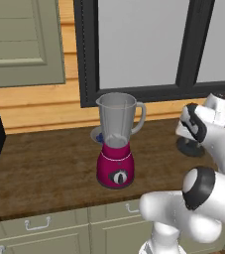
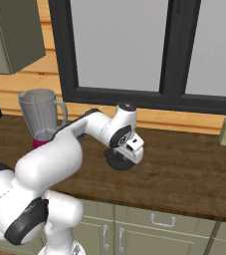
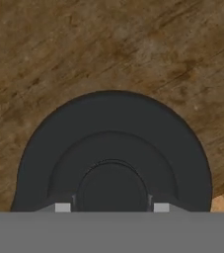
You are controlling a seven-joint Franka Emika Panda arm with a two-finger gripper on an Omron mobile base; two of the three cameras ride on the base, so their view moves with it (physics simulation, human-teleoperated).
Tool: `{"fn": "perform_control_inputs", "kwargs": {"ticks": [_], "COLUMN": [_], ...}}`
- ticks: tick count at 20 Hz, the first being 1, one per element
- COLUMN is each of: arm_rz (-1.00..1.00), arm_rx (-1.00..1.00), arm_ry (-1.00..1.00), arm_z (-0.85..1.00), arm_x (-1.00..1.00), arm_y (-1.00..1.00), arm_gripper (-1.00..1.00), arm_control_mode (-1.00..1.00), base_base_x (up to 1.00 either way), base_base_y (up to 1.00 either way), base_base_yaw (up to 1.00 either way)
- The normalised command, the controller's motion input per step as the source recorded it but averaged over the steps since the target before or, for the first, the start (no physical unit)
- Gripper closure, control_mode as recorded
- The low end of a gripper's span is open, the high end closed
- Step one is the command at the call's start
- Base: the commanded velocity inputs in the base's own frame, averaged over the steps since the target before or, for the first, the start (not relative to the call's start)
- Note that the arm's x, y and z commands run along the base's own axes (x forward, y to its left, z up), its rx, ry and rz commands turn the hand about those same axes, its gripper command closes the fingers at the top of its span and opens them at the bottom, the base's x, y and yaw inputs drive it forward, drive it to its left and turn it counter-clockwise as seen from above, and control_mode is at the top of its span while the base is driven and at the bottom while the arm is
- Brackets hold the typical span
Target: Close the lid blender by securely placing the lid on top.
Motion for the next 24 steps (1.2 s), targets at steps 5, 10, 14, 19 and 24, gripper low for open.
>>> {"fn": "perform_control_inputs", "kwargs": {"ticks": [5, 10, 14, 19, 24], "arm_rz": [-0.03, -0.05, -0.07, -0.06, -0.02], "arm_rx": [-0.01, 0.00, -0.01, 0.00, 0.00], "arm_ry": [-0.30, -0.32, -0.28, -0.15, -0.04], "arm_z": [1.00, 1.00, 1.00, 1.00, 1.00], "arm_x": [-0.21, -0.16, -0.03, 0.00, 0.00], "arm_y": [0.10, 0.16, 0.34, 0.43, 0.57], "arm_gripper": [1.00, 1.00, 1.00, 1.00, 1.00], "arm_control_mode": [-1.00, -1.00, -1.00, -1.00, -1.00], "base_base_x": [0.00, 0.00, 0.00, 0.00, 0.00], "base_base_y": [0.00, 0.00, 0.00, 0.00, 0.00], "base_base_yaw": [0.00, 0.00, 0.00, 0.00, 0.00]}}
